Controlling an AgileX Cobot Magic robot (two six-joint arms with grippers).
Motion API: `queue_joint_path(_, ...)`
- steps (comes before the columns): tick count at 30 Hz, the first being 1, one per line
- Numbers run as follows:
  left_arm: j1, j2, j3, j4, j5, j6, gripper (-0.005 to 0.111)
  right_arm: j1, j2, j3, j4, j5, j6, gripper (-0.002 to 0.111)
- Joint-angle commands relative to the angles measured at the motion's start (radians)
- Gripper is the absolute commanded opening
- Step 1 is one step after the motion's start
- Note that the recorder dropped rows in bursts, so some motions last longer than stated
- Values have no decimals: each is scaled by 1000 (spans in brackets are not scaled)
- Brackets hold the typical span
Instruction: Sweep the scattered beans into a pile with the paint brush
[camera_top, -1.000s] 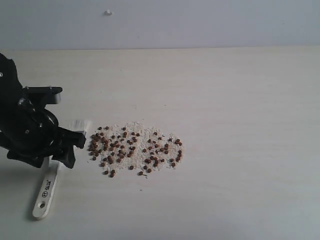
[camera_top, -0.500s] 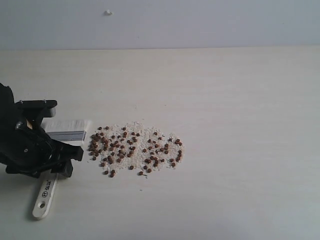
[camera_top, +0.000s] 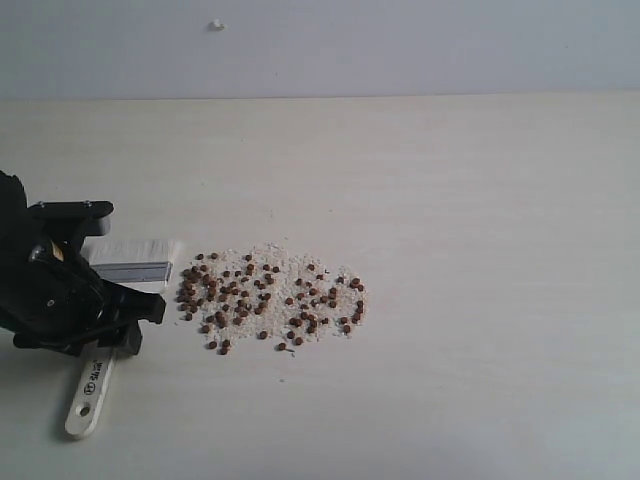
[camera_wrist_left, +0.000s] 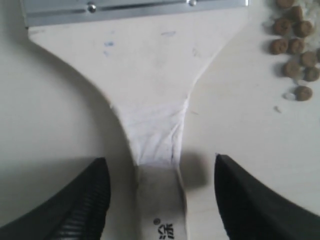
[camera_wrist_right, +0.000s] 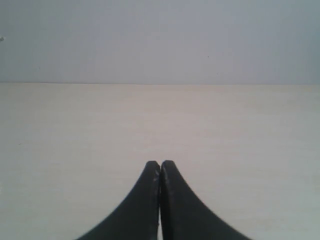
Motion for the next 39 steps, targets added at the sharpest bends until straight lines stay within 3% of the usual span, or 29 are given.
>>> queue_joint_path(1, -3, 1, 22, 3, -15, 0, 58, 1, -6, 5, -3, -12, -4, 0)
queue_joint_path(5, -3, 1, 45, 10, -44, 0, 54, 1, -6, 5, -3, -12, -4, 0)
queue_joint_path(10, -3, 1, 45, 13, -46, 0, 39, 1, -6, 5, -3, -12, -4, 0)
queue_joint_path(14, -3, 1, 45, 15, -25, 0, 39, 1, -6, 5, -3, -12, -4, 0)
queue_joint_path(16, -3, 1, 45, 23, -13, 0, 28, 1, -6, 5, -3, -12, -4, 0)
queue_joint_path(19, -3, 1, 43, 28, -16, 8, 0, 1, -6, 5, -3, -12, -4, 0)
queue_joint_path(39, 10, -80, -128, 116, 69, 30, 0, 1, -6, 5, -3, -12, -4, 0)
